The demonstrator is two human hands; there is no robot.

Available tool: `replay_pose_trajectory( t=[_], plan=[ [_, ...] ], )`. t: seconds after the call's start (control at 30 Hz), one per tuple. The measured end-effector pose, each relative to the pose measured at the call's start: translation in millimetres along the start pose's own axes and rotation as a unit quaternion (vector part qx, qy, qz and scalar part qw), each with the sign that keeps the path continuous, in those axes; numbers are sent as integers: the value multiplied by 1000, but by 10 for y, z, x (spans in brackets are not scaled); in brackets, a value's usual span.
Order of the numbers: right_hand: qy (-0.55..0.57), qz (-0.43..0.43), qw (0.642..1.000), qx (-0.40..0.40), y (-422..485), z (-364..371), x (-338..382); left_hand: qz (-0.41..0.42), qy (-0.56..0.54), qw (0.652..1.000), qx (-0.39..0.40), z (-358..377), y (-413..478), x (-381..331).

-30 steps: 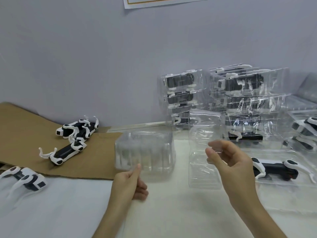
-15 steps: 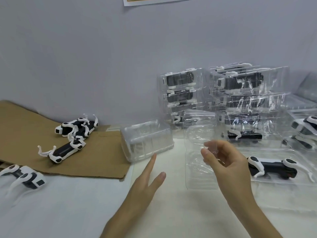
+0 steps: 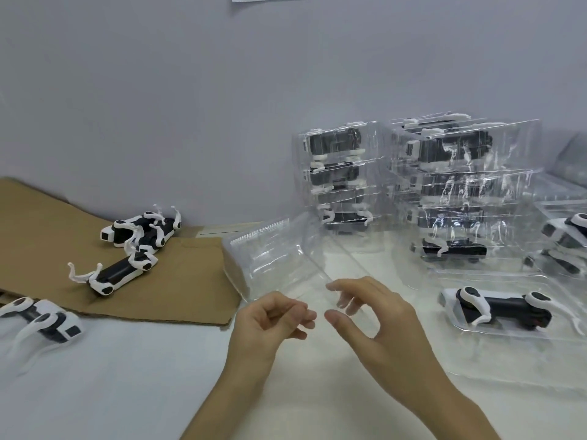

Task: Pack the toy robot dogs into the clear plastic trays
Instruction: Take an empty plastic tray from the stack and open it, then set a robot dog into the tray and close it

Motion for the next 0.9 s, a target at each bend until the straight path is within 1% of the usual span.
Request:
replay_pose_trajectory(
  t=[0.1,0.27,0.33,0.43,0.47,0.5,0.53,0.57,0.6,0.67,0.7,0.73,0.8,0.87,0.9],
  plan=[
    [13,25,1000,-12,11,-7,-21,-13,7,1000,-4,-6,-10,-21],
    [8,10,1000,-24,1,-1,6,-38,12,999,-6,-33,11,-31],
    [-7,5,1000,-27,-5,3,-10,-57,15,998,14,-53,10,-39],
    [-66,5,997,-42,16,-25,-48,-111,49,990,74,-110,11,-38],
    [-79,6,996,-46,31,-44,-62,-125,52,988,73,-148,18,-14],
    [-84,8,995,-46,44,-72,-74,-134,50,988,50,-177,29,-4],
    [-84,10,996,-42,58,-106,-83,-133,41,990,6,-208,42,11],
    [-81,11,996,-32,68,-144,-92,-120,31,990,-62,-241,54,22],
    [-80,11,997,-15,80,-184,-107,-89,24,985,-146,-282,71,34],
    [-81,6,996,38,78,-251,-136,-13,32,950,-312,-390,90,34],
    [-81,1,994,70,70,-273,-137,16,28,928,-371,-473,125,23],
    [-83,-4,992,100,60,-286,-130,32,10,911,-412,-577,183,13],
    [-91,-13,984,151,49,-279,-120,24,-45,888,-457,-829,362,1],
    [-98,-18,978,183,49,-248,-110,3,-65,880,-470,-1102,594,-6],
    [-94,-15,976,193,46,-232,-100,2,-51,882,-468,-1240,702,-19]
  ],
)
Point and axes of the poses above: each hand's wrist, its own y-axis towards the middle knuckle, its own z-axis out of the palm, x = y × z, the point moved 1 cm from there along y, towards the middle knuckle, and after that the axes turned 5 degrees about -y, right-handed, at the moved point
